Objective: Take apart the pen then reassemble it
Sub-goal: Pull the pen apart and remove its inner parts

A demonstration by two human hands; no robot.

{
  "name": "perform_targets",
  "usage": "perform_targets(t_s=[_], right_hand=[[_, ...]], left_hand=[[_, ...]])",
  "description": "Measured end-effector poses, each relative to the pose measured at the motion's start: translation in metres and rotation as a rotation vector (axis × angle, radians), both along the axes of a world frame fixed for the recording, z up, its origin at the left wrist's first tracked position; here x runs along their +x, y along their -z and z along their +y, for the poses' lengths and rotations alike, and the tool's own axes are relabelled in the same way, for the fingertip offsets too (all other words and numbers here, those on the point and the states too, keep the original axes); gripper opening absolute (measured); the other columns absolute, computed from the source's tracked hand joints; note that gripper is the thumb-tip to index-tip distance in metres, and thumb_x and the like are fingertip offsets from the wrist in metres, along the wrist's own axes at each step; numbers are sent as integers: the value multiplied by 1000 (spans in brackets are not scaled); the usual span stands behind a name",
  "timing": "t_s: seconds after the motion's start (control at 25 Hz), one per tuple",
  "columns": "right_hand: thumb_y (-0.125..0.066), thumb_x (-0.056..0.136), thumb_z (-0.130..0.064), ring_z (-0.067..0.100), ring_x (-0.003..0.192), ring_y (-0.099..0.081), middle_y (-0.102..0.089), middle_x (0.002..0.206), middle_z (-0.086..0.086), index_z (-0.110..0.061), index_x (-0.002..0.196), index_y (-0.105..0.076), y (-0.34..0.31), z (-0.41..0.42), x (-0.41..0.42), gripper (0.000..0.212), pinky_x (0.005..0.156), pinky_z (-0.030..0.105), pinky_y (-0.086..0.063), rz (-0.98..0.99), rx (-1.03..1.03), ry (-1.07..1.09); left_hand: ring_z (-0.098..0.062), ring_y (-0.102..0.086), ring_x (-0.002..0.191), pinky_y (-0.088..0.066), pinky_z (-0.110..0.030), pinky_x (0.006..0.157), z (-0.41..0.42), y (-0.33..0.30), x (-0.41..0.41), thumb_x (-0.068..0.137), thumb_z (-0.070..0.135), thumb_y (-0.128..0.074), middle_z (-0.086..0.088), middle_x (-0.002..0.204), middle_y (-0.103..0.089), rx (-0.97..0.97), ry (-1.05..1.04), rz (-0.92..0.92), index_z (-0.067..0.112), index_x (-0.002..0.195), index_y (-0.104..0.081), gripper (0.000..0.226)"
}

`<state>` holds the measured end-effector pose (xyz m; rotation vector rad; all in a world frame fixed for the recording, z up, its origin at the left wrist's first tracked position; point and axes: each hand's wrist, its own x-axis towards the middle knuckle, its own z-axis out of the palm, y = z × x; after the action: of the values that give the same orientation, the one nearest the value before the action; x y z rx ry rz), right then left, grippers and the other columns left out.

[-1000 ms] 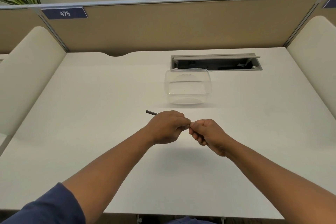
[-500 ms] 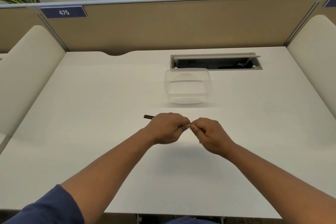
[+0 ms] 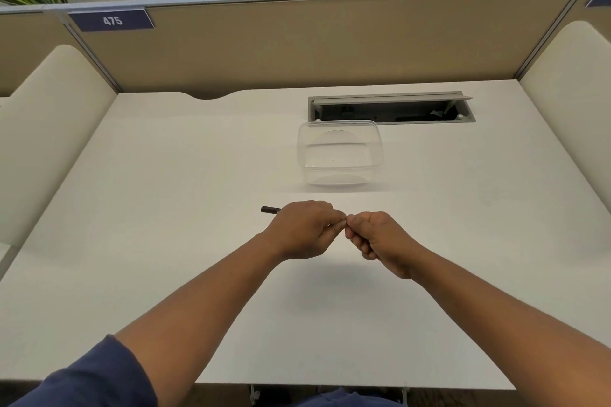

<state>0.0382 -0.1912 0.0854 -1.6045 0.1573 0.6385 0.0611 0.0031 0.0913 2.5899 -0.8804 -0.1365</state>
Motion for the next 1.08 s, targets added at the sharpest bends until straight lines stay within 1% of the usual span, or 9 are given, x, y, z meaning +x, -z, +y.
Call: perform_targets(t_s=[0.16,0.32,0.4,0.48,0.56,0.64,0.76,0.88,1.08], right_hand=[[-48,104,-27,9,54,-44,-54,63,-3,-12,75,-66,8,-1,-6,37,59,27,-39,-208,-178,-59],[-49,104,-25,8,61,-51,-63,72,-4,-12,82,-70,15,-6,-7,33,61,28,-46,-256,-200,-95],[-52,103,-23,6,61,-54,-65,73,-7,-18,81,-70,19,-10,-7,29,63,27,-49,-348,-272,-119],[-55,101,-19,2,64,-56,-65,74,-11,-26,80,-67,22,-13,-8,25,65,22,-47,-499,-400,-140],[-56,100,-17,2,67,-56,-64,73,-12,-28,79,-65,21,-13,-9,25,64,17,-45,-559,-418,-114],[-54,101,-21,5,63,-54,-64,72,-6,-20,79,-68,16,-10,-8,26,62,20,-46,-375,-259,-50],[-49,102,-32,17,60,-47,-58,67,3,-11,74,-64,5,-8,-3,38,54,27,-41,-64,-104,-54],[-49,100,-37,16,55,-39,-51,63,4,-15,67,-59,1,-8,0,40,51,27,-32,52,-57,-74],[-50,102,-35,13,55,-36,-50,65,1,-15,74,-59,1,-7,2,35,50,24,-29,118,30,-78]], left_hand=[[-17,-54,71,-49,-37,60,1,-3,1,103,41,-41,8,70,-55,52,13,77,27,92,-67,31],[-17,-59,77,-53,-40,64,-1,-2,1,102,42,-40,7,80,-66,79,-5,149,27,93,-67,32],[-17,-60,80,-53,-39,66,-2,-1,1,102,40,-42,8,84,-68,71,-11,187,28,95,-68,30],[-17,-58,78,-53,-39,67,-4,-1,1,103,38,-44,9,82,-67,56,-18,210,27,94,-68,28],[-17,-53,73,-51,-39,65,-6,-2,1,103,37,-45,10,73,-59,50,-16,194,26,89,-65,27],[-15,-51,73,-51,-39,65,-7,-1,0,104,37,-44,11,70,-54,46,-15,153,27,92,-66,27],[-14,-53,75,-51,-40,66,-6,3,-2,104,38,-41,10,77,-61,37,-14,124,28,97,-64,26],[-14,-55,77,-51,-40,67,-6,5,-5,104,40,-40,9,82,-64,24,-29,106,29,103,-63,25],[-16,-54,77,-51,-43,68,-5,8,-3,105,38,-41,7,80,-61,56,-23,120,25,94,-61,27]])
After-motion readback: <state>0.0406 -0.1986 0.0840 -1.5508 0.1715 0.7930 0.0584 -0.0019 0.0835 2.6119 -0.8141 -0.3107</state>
